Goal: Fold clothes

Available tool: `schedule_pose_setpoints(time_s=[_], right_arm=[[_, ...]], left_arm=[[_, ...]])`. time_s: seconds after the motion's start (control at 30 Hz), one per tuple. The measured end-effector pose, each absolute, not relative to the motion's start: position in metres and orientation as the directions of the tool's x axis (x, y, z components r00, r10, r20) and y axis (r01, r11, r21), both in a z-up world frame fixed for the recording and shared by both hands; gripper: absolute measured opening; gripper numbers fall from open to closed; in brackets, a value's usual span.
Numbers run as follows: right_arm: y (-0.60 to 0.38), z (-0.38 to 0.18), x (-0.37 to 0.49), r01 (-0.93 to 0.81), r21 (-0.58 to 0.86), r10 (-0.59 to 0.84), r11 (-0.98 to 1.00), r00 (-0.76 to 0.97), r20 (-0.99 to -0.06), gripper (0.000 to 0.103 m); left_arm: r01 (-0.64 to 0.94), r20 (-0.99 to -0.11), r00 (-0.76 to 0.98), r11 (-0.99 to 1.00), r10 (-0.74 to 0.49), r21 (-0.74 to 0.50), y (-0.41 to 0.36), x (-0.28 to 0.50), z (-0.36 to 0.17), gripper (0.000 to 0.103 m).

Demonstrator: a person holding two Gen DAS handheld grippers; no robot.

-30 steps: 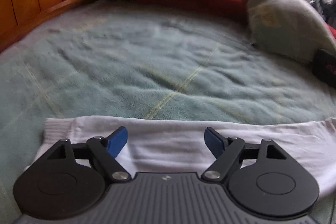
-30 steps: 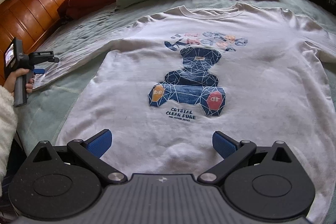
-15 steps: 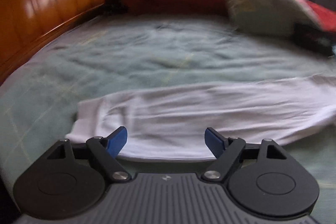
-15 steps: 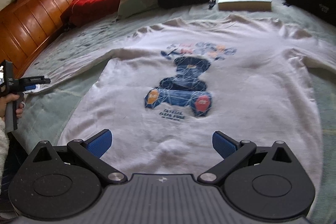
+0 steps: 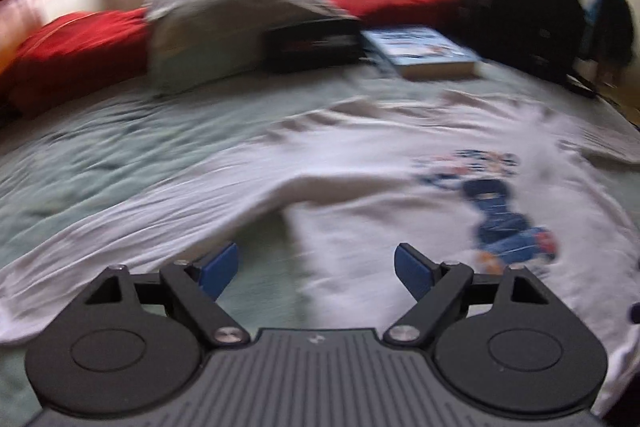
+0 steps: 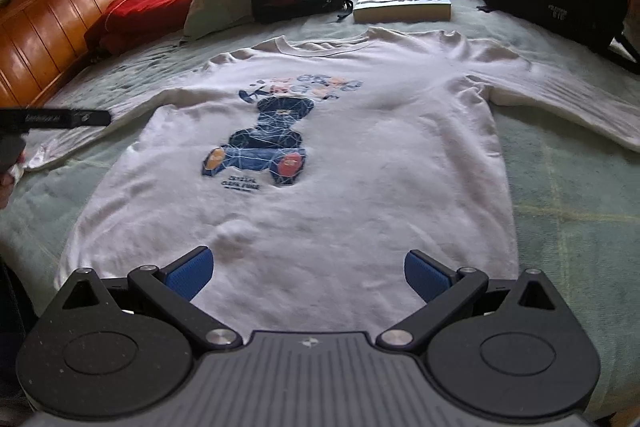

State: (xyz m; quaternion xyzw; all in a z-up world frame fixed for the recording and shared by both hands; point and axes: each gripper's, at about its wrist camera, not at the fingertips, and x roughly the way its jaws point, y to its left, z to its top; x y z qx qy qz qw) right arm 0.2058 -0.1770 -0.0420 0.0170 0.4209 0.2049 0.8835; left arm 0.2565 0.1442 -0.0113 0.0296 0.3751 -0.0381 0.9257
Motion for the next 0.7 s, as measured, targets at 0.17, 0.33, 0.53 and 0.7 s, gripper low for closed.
schedule_pose_setpoints(time_s=[0.17,0.33,0.53,0.7], right_arm=[[-0.18,-0.05,0.21,-0.355,0.215,0.388,0.91,0.546,-0.742,0.103],[-0.18,-0.053,0.219,-0.378,0.224,0.41,0.898,0.537,-0.738,0.103],[-0.183,-0.063,0.236,-0.396,0.248,0.439,0.884,0.523,-0.731,0.103],[-0.184,-0.068,0.246,-0.418,0.249,0.457,0.873,0.527,-0.717,0.103]], left_arm=[[0.167,-0.702,0.698,0.985,-0.139,-0.03,0.105,0.297,-0.016,0.085],[0.169,-0.73,0.643,0.973,-0.231,-0.159,0.096,0.355,-0.038,0.085],[0.043,-0.762,0.616,0.975,-0.198,-0.219,0.125,0.422,-0.078,0.085],[-0.013,-0.755,0.636,0.975,-0.163,-0.221,0.136,0.474,-0.086,0.087]])
